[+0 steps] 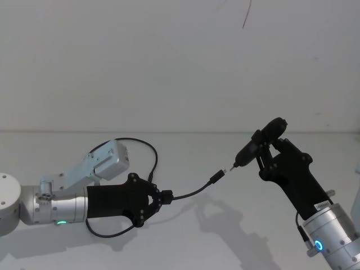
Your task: Pick up the data cable with the one hand.
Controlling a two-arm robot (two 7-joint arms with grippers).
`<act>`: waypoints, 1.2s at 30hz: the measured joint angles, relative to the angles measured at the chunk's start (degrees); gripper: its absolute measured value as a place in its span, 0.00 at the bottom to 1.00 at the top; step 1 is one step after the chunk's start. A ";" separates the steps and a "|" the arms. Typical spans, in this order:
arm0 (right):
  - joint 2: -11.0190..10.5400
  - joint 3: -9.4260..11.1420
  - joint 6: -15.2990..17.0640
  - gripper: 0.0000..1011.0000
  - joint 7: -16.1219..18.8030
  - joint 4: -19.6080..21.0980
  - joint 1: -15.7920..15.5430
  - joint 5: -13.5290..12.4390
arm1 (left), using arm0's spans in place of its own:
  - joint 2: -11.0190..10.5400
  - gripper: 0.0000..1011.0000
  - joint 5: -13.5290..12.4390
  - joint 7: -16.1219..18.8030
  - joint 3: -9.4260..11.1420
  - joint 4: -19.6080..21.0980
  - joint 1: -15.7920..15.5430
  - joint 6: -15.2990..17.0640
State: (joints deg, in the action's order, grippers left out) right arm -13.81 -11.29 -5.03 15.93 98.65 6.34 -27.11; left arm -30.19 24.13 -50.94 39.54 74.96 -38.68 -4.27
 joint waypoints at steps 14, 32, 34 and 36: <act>-0.42 -0.48 0.69 0.26 0.27 -0.13 0.27 -1.38 | 0.00 0.03 0.00 -0.01 0.00 0.00 0.00 -0.08; -1.04 -1.36 0.62 0.26 0.46 -0.42 0.92 -1.91 | 0.00 0.03 0.00 -0.01 0.00 0.00 -0.01 -0.08; -1.06 -1.39 0.62 0.26 0.46 -0.43 0.94 -1.93 | 0.00 0.03 0.00 -0.01 0.01 -0.01 0.00 -0.08; -1.10 -1.43 0.62 0.26 0.46 -0.45 0.97 -1.95 | 0.00 0.03 -0.01 -0.01 0.01 0.00 -0.01 -0.08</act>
State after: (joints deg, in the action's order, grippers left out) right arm -14.91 -12.72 -4.41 16.39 98.20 7.31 -29.07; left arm -30.19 24.12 -50.95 39.55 74.96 -38.69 -4.34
